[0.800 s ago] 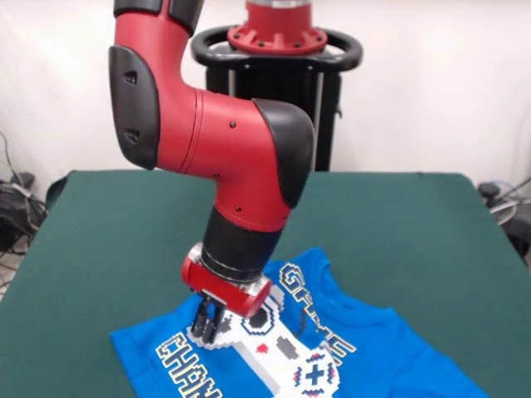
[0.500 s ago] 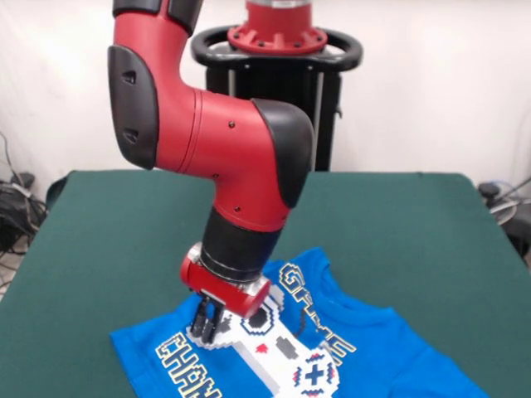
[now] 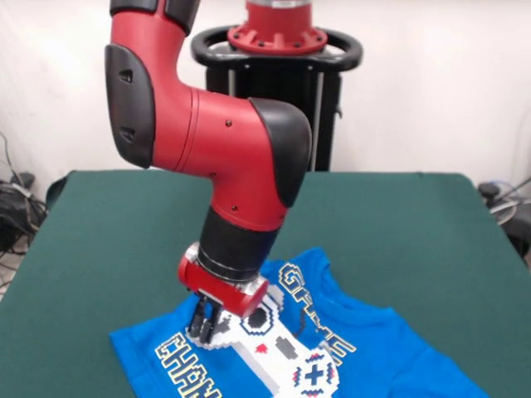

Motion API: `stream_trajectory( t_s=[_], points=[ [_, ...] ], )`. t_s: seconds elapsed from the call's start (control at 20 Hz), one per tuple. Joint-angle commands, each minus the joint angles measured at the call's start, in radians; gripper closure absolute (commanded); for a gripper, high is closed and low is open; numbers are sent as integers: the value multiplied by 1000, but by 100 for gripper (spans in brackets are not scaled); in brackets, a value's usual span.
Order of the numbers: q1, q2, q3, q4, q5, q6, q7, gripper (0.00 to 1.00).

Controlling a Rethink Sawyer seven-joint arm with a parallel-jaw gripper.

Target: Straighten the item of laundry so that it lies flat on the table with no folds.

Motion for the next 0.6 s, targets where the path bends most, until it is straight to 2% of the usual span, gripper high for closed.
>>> stream_trajectory(
  t_s=[0.05, 0.35, 0.6],
  points=[
    [-69, -61, 100, 63, 12, 76, -159, 100],
    [-131, -70, 163, 68, 54, 131, -187, 100],
    [-153, -78, 185, 74, 54, 150, -193, 100]
  ],
)
